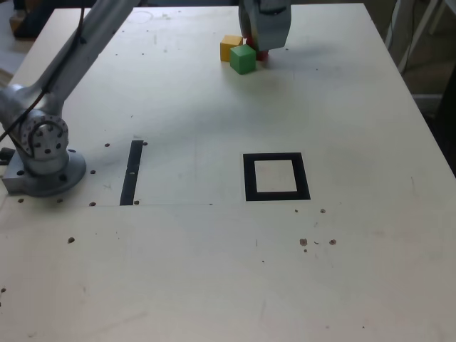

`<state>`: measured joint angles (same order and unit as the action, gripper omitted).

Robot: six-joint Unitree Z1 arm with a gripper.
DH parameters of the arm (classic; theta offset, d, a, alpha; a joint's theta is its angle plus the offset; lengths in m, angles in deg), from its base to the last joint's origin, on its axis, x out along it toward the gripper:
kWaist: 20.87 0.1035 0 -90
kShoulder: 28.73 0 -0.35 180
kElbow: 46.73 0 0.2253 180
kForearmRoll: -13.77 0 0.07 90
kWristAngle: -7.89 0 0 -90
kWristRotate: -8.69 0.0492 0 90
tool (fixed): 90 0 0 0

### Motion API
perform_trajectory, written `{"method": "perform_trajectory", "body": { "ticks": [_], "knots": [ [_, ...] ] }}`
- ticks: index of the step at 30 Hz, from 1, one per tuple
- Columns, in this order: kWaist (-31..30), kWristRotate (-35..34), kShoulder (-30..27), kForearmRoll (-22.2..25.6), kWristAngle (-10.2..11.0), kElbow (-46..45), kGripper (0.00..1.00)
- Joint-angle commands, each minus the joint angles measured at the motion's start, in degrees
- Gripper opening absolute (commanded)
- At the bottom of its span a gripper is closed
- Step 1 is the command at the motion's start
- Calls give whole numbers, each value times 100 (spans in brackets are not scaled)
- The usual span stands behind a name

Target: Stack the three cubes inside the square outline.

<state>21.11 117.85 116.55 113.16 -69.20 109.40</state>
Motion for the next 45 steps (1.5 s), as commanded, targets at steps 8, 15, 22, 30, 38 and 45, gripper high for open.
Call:
{"method": "perform_trajectory", "body": {
  "ticks": [8, 15, 22, 30, 38, 45],
  "knots": [
    [-12, -144, 30, 27, 29, -44, 40],
    [-82, -404, -235, -35, 100, -342, 41],
    [-304, -783, -857, -207, 131, -1015, 41],
    [-634, -1300, -1466, -317, 130, -1730, 42],
    [-973, -2178, -2318, -327, 128, -2896, 43],
    [-1399, -2608, -3297, -849, 85, -4459, 43]
  ]
}}
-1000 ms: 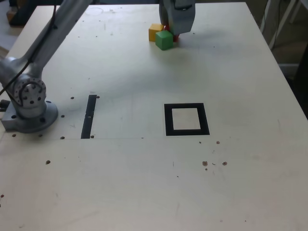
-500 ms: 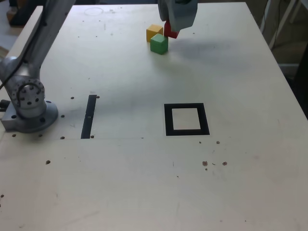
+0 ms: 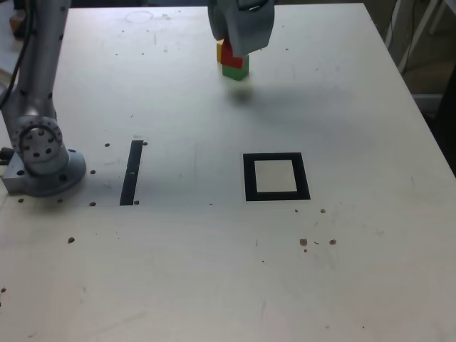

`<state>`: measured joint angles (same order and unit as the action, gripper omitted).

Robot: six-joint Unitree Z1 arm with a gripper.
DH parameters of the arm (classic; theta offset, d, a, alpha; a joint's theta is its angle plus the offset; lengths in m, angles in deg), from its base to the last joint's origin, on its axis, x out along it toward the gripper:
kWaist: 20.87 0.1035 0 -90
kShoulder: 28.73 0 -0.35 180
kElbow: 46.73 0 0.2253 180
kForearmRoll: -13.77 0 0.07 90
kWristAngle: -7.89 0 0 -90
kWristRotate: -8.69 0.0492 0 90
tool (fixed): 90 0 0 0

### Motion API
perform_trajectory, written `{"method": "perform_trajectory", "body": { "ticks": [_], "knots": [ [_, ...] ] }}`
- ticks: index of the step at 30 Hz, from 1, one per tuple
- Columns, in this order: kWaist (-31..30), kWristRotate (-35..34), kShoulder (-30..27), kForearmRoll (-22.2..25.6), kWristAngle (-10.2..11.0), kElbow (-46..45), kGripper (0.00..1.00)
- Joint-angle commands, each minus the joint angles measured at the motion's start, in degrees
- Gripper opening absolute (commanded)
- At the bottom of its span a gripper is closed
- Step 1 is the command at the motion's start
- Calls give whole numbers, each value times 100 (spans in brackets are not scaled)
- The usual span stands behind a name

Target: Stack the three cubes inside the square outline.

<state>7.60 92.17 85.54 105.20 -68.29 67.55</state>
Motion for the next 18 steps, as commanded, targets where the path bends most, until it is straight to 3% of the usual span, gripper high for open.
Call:
{"method": "perform_trajectory", "body": {
  "ticks": [1, 9, 18],
  "knots": [
    [-134, -111, -333, -130, -4, -486, 43],
    [-1166, -982, -1065, -303, 15, -1599, 40],
    [-2429, -2041, -1201, -324, -106, -1915, 40]
  ]
}}
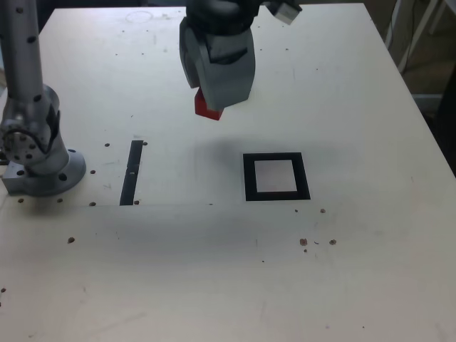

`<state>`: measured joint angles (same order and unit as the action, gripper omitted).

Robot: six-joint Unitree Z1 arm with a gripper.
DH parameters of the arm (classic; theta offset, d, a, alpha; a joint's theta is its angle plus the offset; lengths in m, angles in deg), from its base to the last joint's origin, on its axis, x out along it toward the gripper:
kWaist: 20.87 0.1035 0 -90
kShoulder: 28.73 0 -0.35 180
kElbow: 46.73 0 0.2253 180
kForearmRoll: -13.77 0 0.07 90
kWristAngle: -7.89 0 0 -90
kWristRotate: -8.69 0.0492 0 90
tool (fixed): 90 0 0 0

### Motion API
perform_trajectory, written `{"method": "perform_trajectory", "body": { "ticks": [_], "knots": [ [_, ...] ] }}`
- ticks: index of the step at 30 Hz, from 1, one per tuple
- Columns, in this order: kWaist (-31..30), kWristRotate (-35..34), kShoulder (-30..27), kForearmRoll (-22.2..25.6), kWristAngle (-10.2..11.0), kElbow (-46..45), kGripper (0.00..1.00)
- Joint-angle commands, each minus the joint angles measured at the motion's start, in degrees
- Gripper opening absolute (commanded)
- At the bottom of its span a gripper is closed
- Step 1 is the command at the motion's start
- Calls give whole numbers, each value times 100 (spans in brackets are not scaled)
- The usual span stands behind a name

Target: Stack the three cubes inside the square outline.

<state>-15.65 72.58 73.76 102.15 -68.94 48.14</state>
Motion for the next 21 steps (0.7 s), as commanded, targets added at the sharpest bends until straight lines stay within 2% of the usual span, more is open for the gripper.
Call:
{"method": "perform_trajectory", "body": {
  "ticks": [1, 6, 13, 16, 21],
  "knots": [
    [-202, -155, -21, -33, -80, 49, 40],
    [-480, -392, 35, -236, -436, 174, 41],
    [-435, -736, 306, -563, -971, 370, 43],
    [-346, -927, 363, -672, -1106, 417, 44],
    [-320, -1017, 456, -781, -1134, 464, 44]
  ]
}}
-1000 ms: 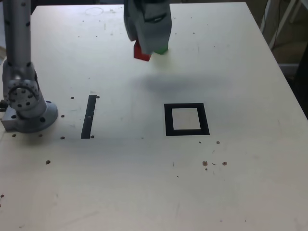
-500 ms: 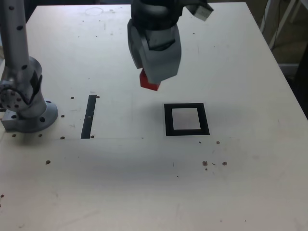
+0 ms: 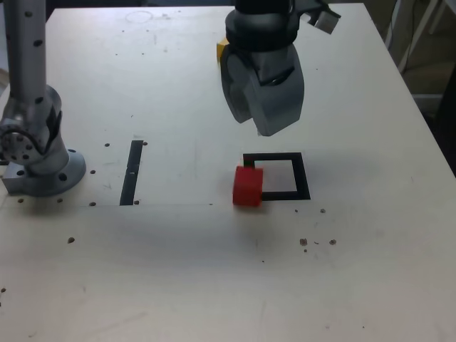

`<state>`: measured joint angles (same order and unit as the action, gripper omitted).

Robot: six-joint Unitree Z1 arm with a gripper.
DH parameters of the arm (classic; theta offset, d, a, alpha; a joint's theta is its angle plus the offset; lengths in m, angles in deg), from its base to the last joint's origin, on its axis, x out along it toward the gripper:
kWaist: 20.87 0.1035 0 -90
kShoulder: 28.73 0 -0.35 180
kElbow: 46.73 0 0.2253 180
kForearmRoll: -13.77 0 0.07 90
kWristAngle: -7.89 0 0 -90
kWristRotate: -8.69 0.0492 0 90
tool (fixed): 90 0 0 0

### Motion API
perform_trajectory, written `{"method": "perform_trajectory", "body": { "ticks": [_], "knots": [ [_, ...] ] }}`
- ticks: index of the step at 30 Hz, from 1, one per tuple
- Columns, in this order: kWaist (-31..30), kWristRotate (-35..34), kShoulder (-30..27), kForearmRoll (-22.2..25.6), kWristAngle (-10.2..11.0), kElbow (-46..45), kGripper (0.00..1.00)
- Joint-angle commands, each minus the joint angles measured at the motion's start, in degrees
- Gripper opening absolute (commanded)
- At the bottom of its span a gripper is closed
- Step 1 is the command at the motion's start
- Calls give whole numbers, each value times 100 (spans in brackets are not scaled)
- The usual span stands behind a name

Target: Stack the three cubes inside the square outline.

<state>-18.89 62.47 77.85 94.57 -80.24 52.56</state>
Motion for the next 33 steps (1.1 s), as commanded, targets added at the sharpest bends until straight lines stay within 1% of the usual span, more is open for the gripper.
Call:
{"method": "perform_trajectory", "body": {
  "ticks": [1, 5, 8, 10, 11, 12, 14, 15, 16, 17, 19, 21, 25, 29, 32, 33],
  "knots": [
    [4, -8, 70, -41, -5, 27, 44],
    [0, -8, 92, -90, 2, 37, 45],
    [-35, -16, -19, -98, 81, 22, 53],
    [-105, -91, -107, -33, 253, 18, 62],
    [-175, -186, -148, 54, 431, 29, 69],
    [-228, -284, -167, 139, 577, 50, 74],
    [-322, -502, -181, 353, 820, 138, 84],
    [-357, -596, -181, 479, 881, 206, 89],
    [-379, -669, -181, 600, 895, 280, 92],
    [-389, -723, -181, 707, 862, 354, 95],
    [-391, -764, -188, 890, 699, 484, 98],
    [-408, -806, -199, 1005, 534, 548, 99],
    [-470, -1130, -238, 1102, 321, 530, 99],
    [-547, -1798, -394, 1143, 143, 385, 100],
    [-670, -2483, -638, 1123, 92, 210, 100],
    [-743, -2825, -758, 1088, 76, 102, 100]
  ]
}}
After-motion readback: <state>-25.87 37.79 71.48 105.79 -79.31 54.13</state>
